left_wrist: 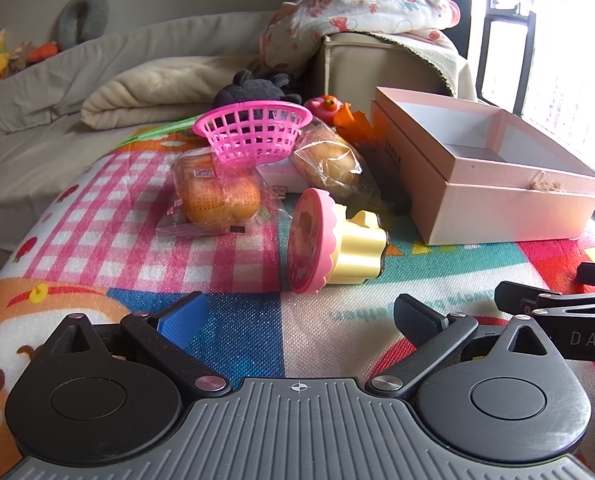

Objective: Organize objects

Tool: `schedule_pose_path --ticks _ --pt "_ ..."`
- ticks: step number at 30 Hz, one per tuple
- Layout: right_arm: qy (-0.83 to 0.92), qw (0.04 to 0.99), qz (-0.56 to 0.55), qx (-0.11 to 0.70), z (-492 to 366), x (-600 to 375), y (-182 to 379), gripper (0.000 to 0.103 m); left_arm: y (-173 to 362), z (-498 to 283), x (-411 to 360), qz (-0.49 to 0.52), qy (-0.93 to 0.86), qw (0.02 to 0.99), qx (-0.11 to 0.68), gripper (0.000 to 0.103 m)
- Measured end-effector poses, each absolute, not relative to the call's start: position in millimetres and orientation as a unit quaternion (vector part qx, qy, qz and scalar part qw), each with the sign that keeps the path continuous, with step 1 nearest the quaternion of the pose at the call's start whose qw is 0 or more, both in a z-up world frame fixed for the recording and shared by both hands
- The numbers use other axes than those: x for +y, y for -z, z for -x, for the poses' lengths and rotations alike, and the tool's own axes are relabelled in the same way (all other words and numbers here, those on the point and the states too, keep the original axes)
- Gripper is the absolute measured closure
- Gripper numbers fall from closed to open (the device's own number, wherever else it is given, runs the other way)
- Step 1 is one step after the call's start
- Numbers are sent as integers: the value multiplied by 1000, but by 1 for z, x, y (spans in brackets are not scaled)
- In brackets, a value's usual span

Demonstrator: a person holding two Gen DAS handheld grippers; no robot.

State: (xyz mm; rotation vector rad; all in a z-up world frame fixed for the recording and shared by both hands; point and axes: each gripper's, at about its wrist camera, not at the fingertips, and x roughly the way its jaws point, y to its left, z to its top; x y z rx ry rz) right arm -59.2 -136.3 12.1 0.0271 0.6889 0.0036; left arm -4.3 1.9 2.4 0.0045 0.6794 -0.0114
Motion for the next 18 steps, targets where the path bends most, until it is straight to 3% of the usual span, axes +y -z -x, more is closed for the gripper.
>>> schedule_pose_path --ticks 10,16,17,18 --pt "-36 928 0 370 55 -140 -18 0 -29 13 7 -16 48 970 239 0" --pt "-51 925 10 376 55 -142 -19 0 -15 -25 -3 -36 49 954 293 1" --pt "-52 924 9 378 55 -142 -19 0 -14 -26 -5 -37 51 955 290 11" --pt "-53 924 7 378 55 -143 -19 0 -13 -25 -7 -42 49 956 285 46"
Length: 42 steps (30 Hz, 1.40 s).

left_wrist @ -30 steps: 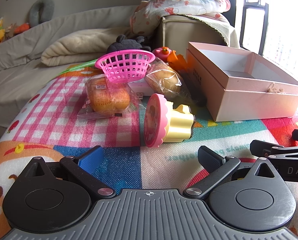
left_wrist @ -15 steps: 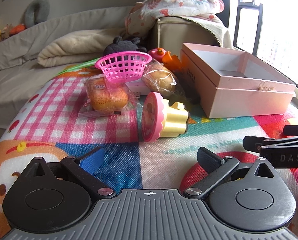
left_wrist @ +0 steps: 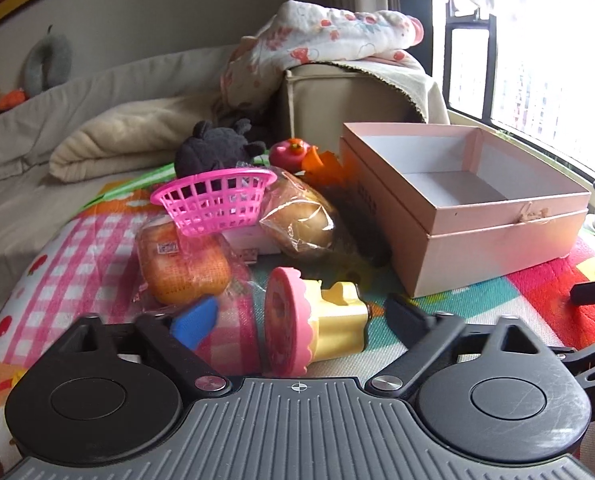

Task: Organize objects
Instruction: 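Grasp the pink-and-yellow cupcake toy with the left gripper, then place the cupcake toy in the box with the left gripper while the right places the pink basket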

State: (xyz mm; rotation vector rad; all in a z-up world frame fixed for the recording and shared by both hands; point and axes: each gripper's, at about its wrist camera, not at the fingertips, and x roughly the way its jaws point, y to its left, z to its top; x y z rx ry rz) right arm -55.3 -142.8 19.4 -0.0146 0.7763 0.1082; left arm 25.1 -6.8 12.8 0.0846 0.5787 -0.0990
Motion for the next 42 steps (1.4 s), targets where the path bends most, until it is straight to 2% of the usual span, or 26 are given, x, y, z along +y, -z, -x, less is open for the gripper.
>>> schedule_pose_path --ticks 1,3,11,17,19,23,26,29,32,34,36,42 --pt "-52 924 7 379 54 -143 -19 0 -13 -25 -9 -48 46 956 286 52" --pt "-52 922 9 385 53 -142 -20 0 -15 -20 -10 -51 39 955 288 55" --pt "-78 907 14 414 39 -132 -30 0 -35 15 30 -22 80 955 285 56" --pt "-171 936 24 308 32 -83 -93 0 -41 29 78 -2 42 956 290 56" --pt "-188 936 29 298 6 -58 -112 0 -40 31 87 12 40 956 292 56" --pt "-207 923 34 322 -58 -8 -121 0 -34 32 93 28 46 955 293 56" --pt "-206 918 69 333 -91 28 -111 0 -29 32 95 33 51 952 300 56" --pt "-205 898 85 380 -118 50 -89 0 -27 34 96 37 54 951 302 56" --pt "-212 877 79 423 -122 49 -71 5 -27 38 96 39 62 951 300 56" --pt "-227 866 70 440 -114 43 -67 23 -28 39 95 41 68 951 299 56" --pt "-236 860 53 449 -103 34 -70 32 -28 40 91 41 72 951 299 56" --pt "-235 890 69 385 -46 5 -107 32 -34 47 80 35 82 951 295 56"
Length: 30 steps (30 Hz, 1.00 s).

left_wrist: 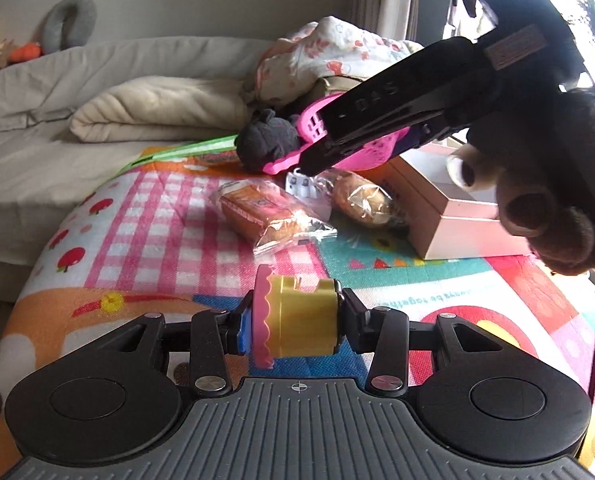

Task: Organize objects
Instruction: 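Place the cupcake toy in the box with the left gripper while the right places the pink basket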

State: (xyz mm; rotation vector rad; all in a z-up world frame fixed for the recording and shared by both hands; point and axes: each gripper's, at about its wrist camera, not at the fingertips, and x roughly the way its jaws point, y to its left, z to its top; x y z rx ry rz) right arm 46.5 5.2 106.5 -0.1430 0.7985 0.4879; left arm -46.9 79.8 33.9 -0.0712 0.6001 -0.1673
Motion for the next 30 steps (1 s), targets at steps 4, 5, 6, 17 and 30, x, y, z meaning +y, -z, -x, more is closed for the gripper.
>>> schedule_pose_path --ticks 4,5,6,17,30 --pt "-235 901 53 362 2 -31 -124 32 -40 53 67 17 92 952 293 56" --pt "-230 904 52 357 16 -42 -126 32 -42 54 63 12 95 951 293 56" --pt "-223 908 51 352 32 -54 -127 32 -43 54 58 7 98 951 293 56" --pt "-93 957 86 261 149 -160 -138 32 -97 0 -18 26 175 954 240 55" --pt "-42 981 62 178 80 -191 -156 32 -86 -68 -27 48 175 958 221 55"
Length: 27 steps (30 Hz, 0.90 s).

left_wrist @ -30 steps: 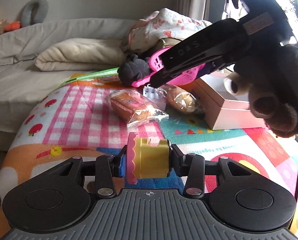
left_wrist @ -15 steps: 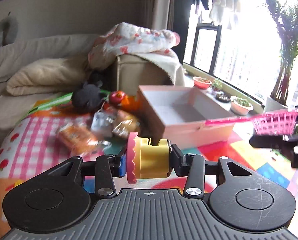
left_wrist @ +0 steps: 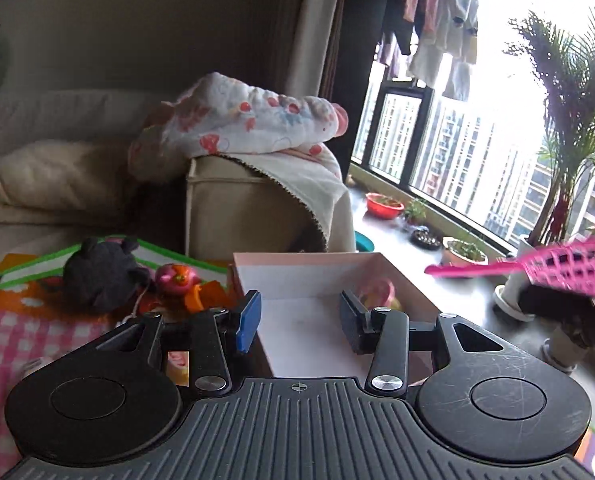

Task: Organize objects
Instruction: 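Place the cupcake toy in the box with the left gripper while the right places the pink basket, then grasp the wrapped round bun with the left gripper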

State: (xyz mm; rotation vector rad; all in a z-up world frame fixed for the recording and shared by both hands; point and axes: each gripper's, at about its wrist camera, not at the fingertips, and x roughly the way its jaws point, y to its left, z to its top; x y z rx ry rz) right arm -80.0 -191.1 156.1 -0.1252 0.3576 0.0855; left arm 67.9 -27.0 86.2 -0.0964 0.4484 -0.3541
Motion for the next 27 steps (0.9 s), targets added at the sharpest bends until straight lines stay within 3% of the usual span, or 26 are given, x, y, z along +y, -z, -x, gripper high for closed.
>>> schedule_pose_path --ticks 2,3,4,6,13,20,25,27 --pt "-43 984 56 164 49 -182 -159 32 -81 -46 -11 38 166 960 222 55" --pt "-50 984 53 163 32 -176 -157 26 -76 -35 -4 34 166 959 228 55" --pt "-56 983 53 169 17 -170 -153 8 -70 -27 0 30 165 957 236 55" --pt "-46 979 52 191 -2 -158 -135 0 -57 -11 9 10 160 953 256 55" --pt "-74 964 38 254 38 -139 -69 0 -35 0 28 14 146 949 278 55" --pt "-64 953 -9 296 59 -152 -38 0 -49 -74 37 116 128 941 291 55" --pt "-67 944 -54 317 49 -165 -33 0 -39 -131 29 126 98 922 353 55" --pt "-70 945 -58 316 49 -165 -32 0 -30 -138 22 113 94 922 359 42"
